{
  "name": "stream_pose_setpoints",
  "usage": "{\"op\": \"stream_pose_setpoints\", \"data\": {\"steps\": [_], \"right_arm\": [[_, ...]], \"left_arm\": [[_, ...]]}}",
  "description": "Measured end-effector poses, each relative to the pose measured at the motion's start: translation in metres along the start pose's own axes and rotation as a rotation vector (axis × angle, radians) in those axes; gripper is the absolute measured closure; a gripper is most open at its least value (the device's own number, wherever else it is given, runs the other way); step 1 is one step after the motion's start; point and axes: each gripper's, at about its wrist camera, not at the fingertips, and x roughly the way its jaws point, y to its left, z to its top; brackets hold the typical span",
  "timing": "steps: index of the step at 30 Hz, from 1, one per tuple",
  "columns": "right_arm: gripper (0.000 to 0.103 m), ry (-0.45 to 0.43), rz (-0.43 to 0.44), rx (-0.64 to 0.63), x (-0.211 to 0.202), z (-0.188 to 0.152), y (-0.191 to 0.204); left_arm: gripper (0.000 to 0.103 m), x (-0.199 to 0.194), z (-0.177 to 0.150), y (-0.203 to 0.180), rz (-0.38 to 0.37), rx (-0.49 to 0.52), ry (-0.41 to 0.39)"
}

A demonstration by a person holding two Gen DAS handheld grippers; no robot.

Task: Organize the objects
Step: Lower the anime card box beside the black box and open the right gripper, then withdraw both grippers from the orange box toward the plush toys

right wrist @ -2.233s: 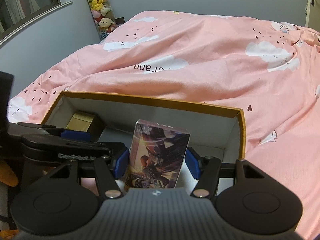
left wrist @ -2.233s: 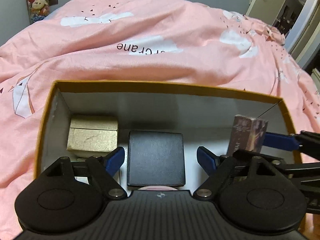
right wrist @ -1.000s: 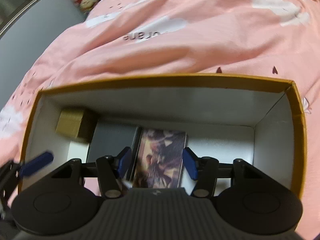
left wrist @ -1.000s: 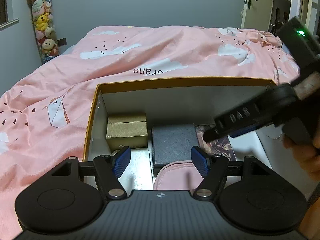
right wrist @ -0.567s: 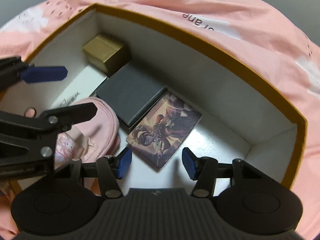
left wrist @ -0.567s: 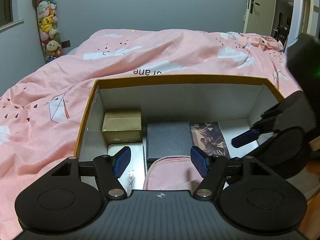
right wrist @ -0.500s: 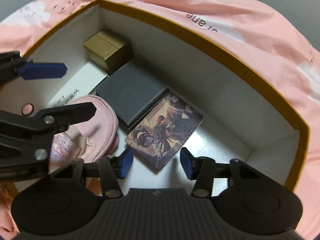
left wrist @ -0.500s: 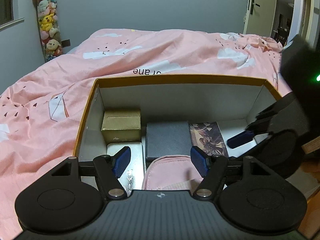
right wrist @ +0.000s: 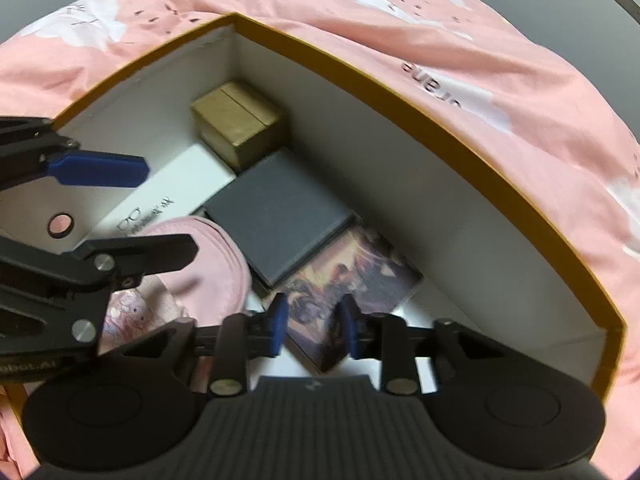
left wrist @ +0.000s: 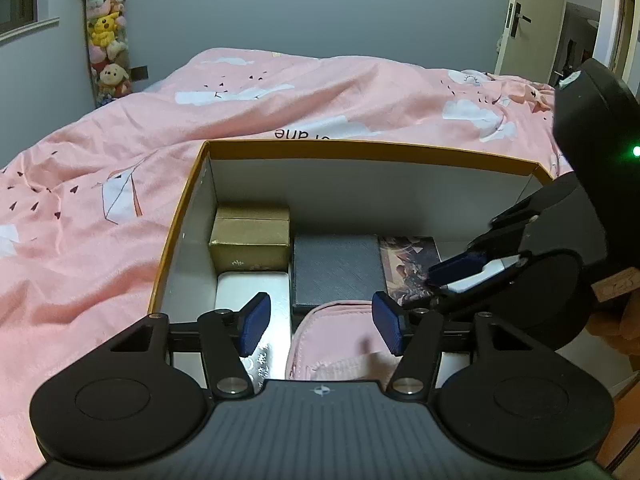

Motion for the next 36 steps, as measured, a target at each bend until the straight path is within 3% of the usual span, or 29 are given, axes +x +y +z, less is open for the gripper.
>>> {"op": "stream_pose_setpoints", "data": {"steps": [2, 3, 9, 15, 26, 31, 36], "right_arm": [[0.043, 0.010, 0.000, -0.010, -0.003, 0.000, 0.002], [0.042, 0.019, -0.004, -0.020, -0.004, -0.002, 0.002], [0.044, 0.071, -0.013, -0.057, 0.010, -0.008, -0.001], [0.052, 0.067, -0.026, -0.093, 0.018, -0.009, -0.001], [0.052, 0.065, -0.047, -0.066, 0.012, -0.009, -0.005], [0.052, -0.012, -0.060, 0.016, -0.027, -0.017, -0.011], [0.045, -0.110, -0.054, 0.139, -0.073, -0.037, -0.011]], "left_arm": [[0.034, -0.001, -0.001, -0.001, -0.009, -0.004, 0.001], [0.034, -0.001, 0.000, -0.001, -0.020, -0.009, 0.004], [0.034, -0.002, -0.001, -0.001, -0.038, -0.031, 0.009], [0.034, 0.001, -0.003, 0.001, -0.035, -0.041, 0.031], [0.034, -0.004, -0.001, -0.004, -0.031, -0.017, 0.026], [0.034, -0.022, 0.005, -0.011, -0.055, -0.008, -0.003], [0.036, -0.045, 0.005, -0.022, -0.107, -0.019, -0.012]]}}
